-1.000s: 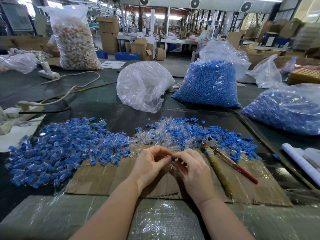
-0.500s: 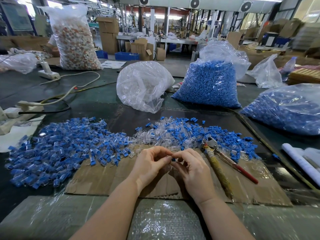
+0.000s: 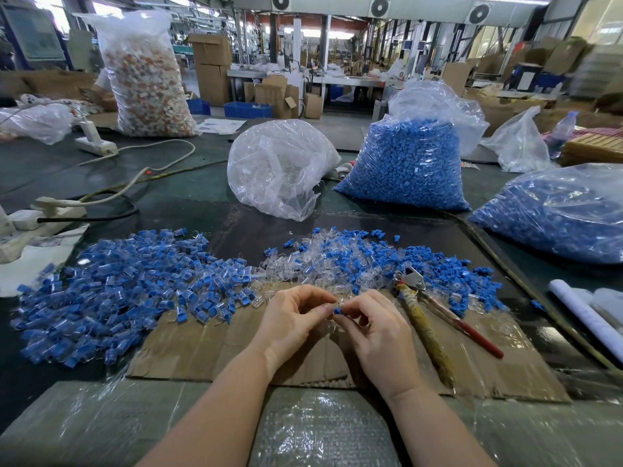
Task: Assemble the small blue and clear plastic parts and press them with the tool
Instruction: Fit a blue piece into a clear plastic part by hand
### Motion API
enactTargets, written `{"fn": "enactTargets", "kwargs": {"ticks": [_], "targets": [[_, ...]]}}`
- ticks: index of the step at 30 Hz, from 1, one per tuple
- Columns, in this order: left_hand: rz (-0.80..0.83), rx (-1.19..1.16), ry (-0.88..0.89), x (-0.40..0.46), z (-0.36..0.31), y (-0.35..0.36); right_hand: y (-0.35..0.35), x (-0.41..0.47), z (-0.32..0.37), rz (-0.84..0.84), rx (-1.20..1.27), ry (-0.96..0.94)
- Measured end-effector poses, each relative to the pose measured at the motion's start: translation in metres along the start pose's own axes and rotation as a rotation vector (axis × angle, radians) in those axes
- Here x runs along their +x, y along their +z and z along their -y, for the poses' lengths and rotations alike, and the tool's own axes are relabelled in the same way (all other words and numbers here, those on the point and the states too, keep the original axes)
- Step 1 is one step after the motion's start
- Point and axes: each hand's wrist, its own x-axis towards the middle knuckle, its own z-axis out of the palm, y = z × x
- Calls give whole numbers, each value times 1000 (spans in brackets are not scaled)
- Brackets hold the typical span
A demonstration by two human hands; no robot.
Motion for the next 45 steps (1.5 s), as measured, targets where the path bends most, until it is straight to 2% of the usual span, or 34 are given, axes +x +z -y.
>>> {"fn": "enactTargets", "kwargs": {"ticks": [8, 19, 30, 39, 45], "targets": [[0, 11, -6, 0, 1, 0, -1, -1, 1, -22, -12, -40], [43, 18, -29, 0, -3, 1, -1, 2, -2, 72, 43, -12], [-9, -2, -18, -2, -3, 3, 0, -1, 0, -31, -37, 2], [1, 56, 9, -1, -1, 2, -1, -1, 2, 6, -93, -26], [12, 31, 0, -2, -3, 2, -2, -1, 2, -5, -46, -3]]}}
